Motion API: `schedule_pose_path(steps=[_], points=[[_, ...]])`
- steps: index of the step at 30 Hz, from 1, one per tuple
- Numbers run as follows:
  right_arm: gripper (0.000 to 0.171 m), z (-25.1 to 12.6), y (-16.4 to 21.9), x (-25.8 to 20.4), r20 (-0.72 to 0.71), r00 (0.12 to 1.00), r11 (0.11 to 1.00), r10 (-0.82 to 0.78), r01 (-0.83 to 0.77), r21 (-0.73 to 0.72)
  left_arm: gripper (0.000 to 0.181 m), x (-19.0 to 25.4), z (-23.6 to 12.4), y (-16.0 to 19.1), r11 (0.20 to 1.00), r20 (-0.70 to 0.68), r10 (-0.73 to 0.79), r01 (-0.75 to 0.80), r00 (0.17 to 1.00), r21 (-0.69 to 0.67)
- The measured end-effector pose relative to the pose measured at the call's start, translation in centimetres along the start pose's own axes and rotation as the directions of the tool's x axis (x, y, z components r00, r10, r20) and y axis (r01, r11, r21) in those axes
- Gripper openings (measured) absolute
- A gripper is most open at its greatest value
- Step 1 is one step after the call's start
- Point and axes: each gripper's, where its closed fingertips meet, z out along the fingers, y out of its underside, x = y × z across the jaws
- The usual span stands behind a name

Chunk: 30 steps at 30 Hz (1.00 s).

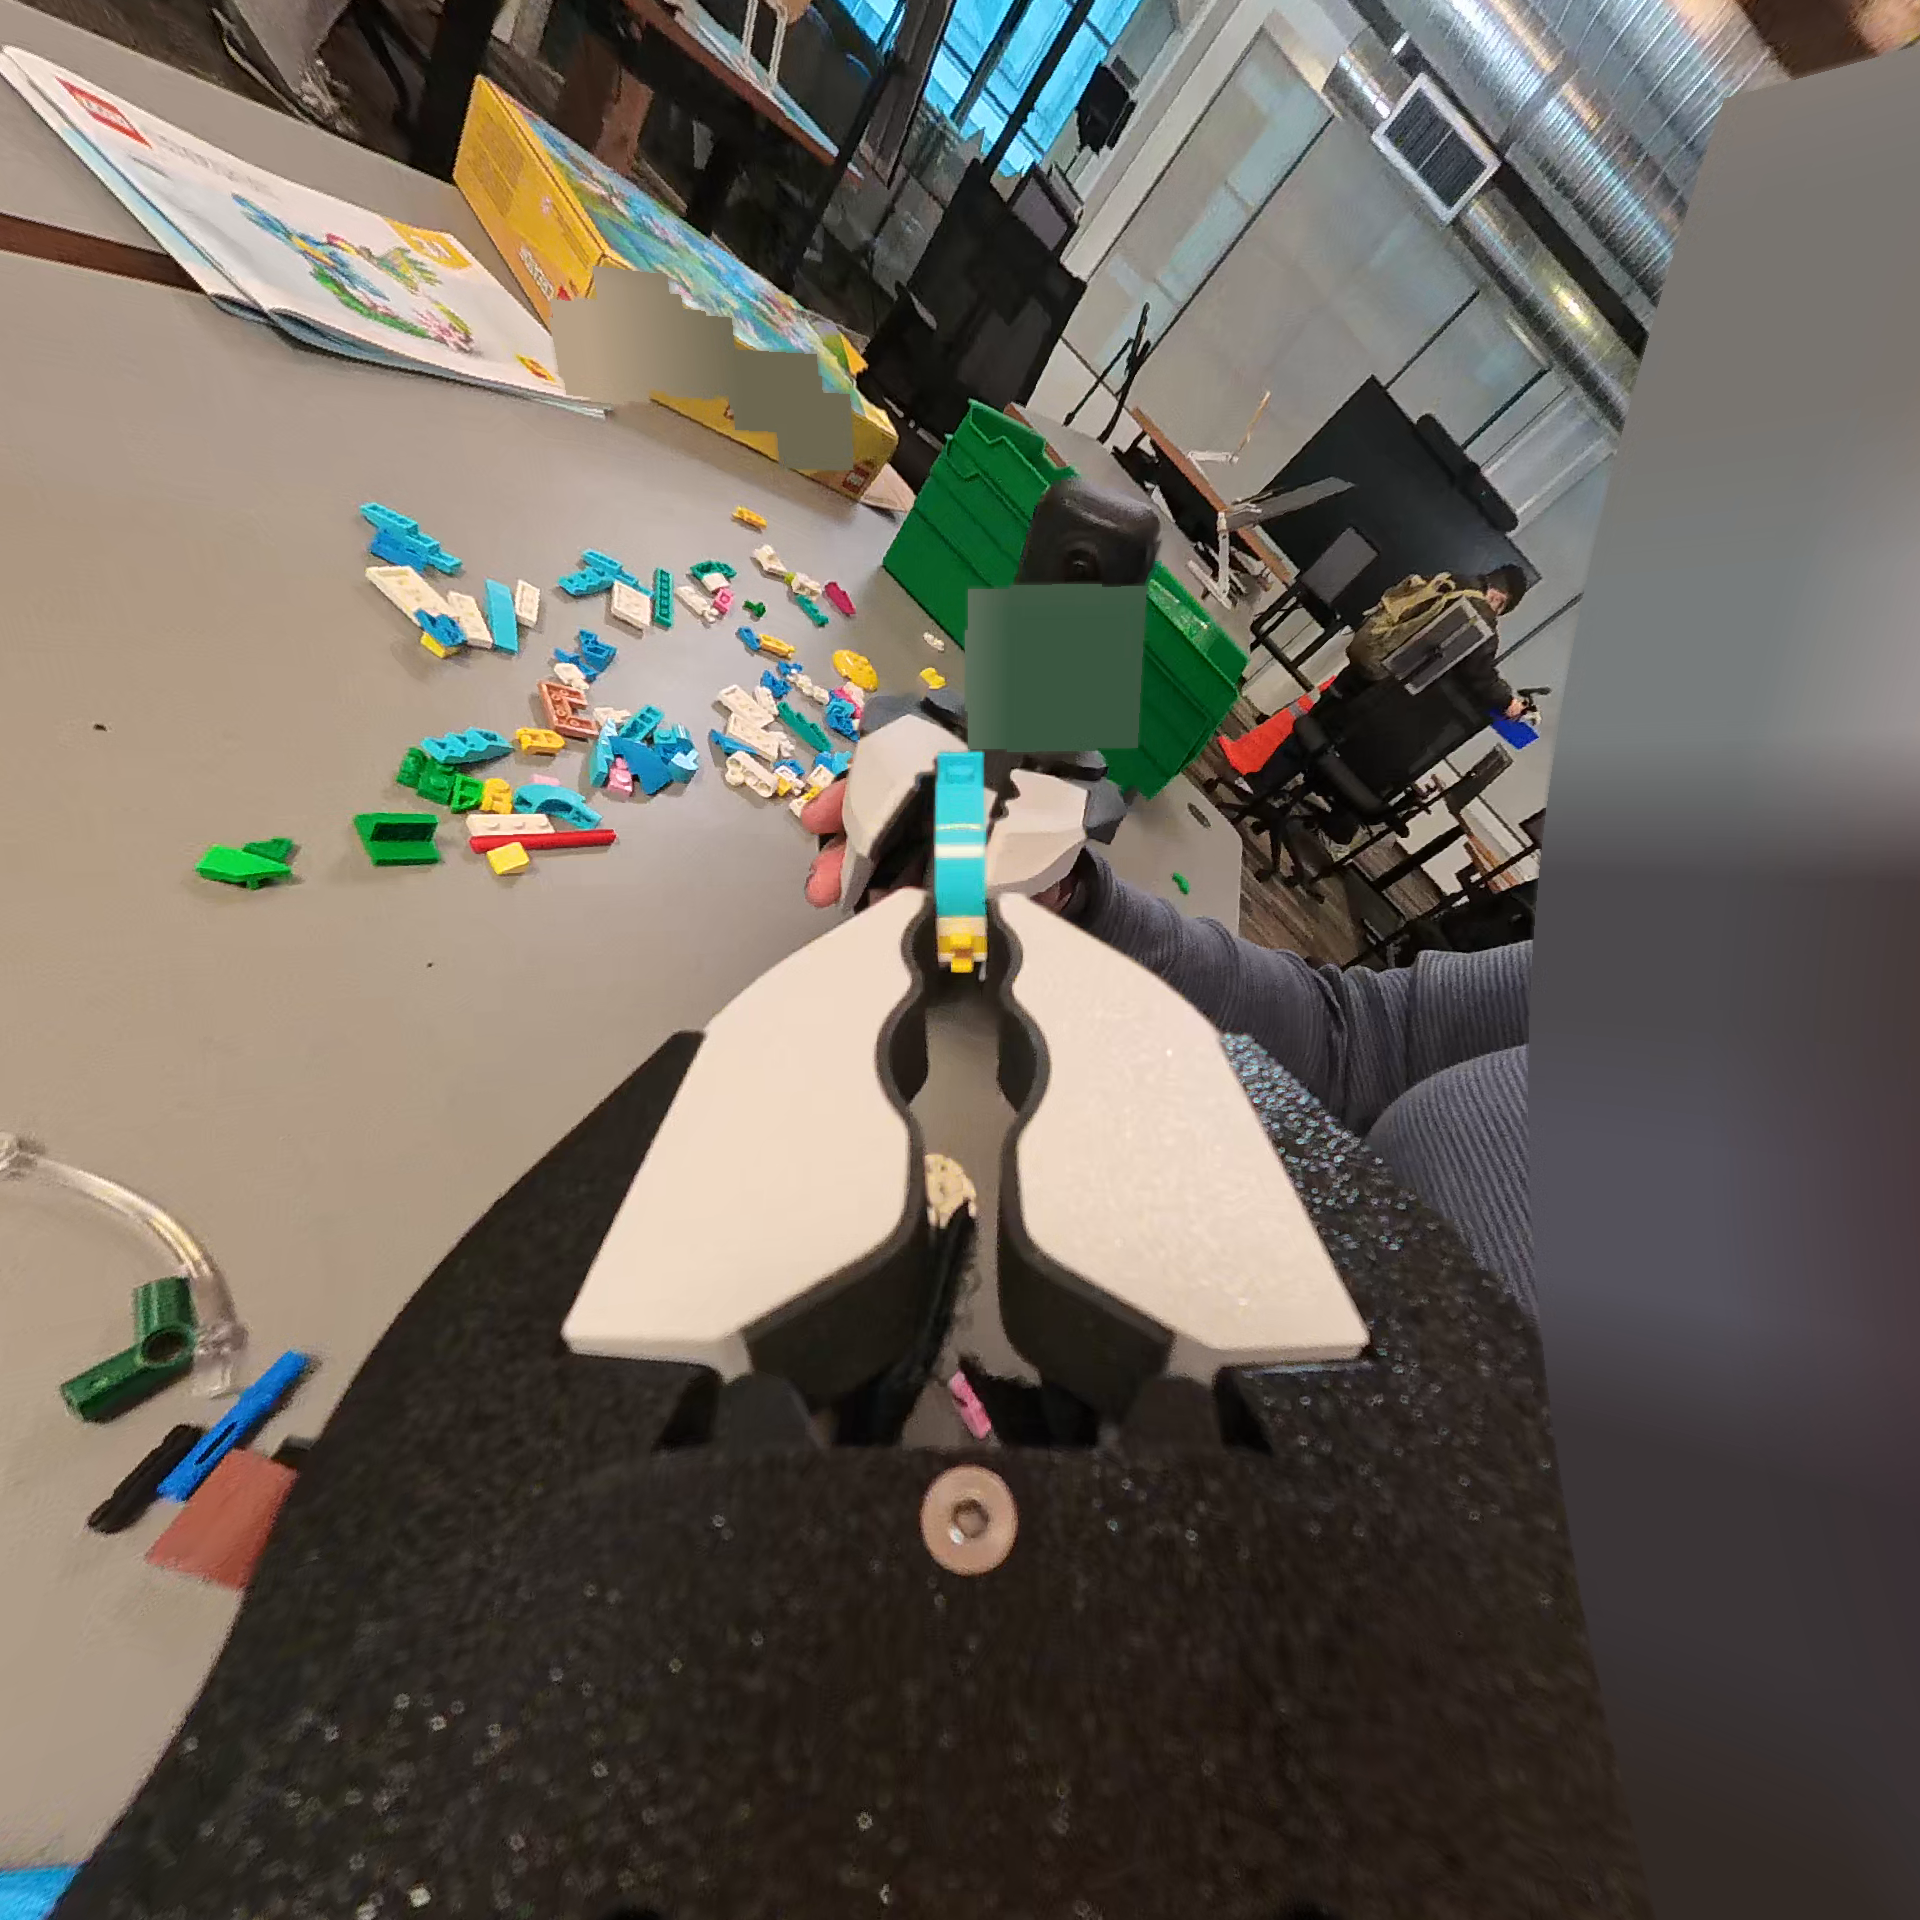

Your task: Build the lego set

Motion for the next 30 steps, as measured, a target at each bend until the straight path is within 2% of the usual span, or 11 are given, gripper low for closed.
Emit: schedule_pose_path(steps=[23, 30], points=[[0.021, 0.1, 0.2, 0.0, -0.005, 1.0, 1.0, 0.004, -0.004, -0.013, 0.008, 0.3, -0.5, -0.3, 1.0, 0.02, 0.008, -0.009, 1.0, 0.023], [0.02, 0.1, 0.3, -0.1, -0.006, 1.0, 1.0, 0.001, -0.001, -0.022, 0.008, 0.3, -1.0, -1.1, 0.995, 0.03, 0.032, -0.035, 0.999, 0.092]])
